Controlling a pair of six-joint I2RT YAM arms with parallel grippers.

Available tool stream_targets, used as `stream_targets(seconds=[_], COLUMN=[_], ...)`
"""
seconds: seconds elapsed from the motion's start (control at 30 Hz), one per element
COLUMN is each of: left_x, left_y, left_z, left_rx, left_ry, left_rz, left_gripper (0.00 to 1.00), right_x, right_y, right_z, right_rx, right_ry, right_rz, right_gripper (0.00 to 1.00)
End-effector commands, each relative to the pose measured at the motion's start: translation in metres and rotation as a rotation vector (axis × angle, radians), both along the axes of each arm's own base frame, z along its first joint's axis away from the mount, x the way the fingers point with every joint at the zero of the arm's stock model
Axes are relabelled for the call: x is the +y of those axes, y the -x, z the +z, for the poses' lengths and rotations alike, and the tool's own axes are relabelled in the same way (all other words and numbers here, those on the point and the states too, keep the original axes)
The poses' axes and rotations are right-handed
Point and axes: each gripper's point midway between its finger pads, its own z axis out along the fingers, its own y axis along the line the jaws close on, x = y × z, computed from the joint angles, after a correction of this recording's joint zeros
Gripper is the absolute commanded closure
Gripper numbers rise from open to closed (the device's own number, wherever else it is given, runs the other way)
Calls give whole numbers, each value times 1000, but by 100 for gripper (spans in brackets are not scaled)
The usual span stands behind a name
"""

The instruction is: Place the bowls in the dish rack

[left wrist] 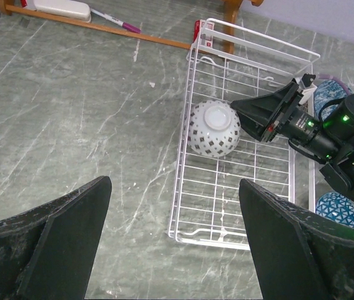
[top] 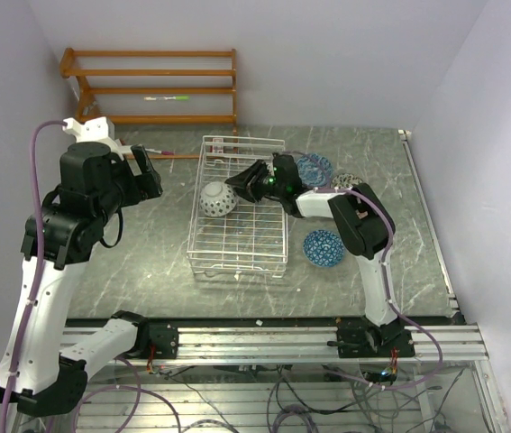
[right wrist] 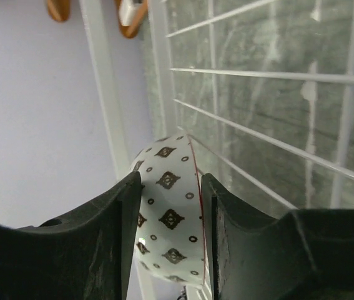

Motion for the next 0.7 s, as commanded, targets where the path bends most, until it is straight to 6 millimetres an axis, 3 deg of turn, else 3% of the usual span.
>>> stream_targets(seconds=[0.0, 0.07, 0.17, 0.43, 0.67], left_x=[-2, -2, -2, -1, -2], left_y=[-4, -5, -5, -5, -5], left_z=[6, 7, 8, 6, 5], left_rx=[-27, -29, -35, -39, -42], left_ry=[-16, -19, -19, -29, -28], left_rz=[-17, -19, -22, -26, -32], left_gripper=[5, 5, 4, 4, 3], right_x=[-7, -10, -17, -33, -32], right_y=[6, 1, -4, -11, 0], right_z=[-27, -25, -25, -10, 1], right_rx=[48, 42, 34, -26, -96], right_ry=[176, 232, 330, 510, 678], right_rz=[-9, -18, -33, -43, 37], right_gripper=[58, 54, 41, 37, 36])
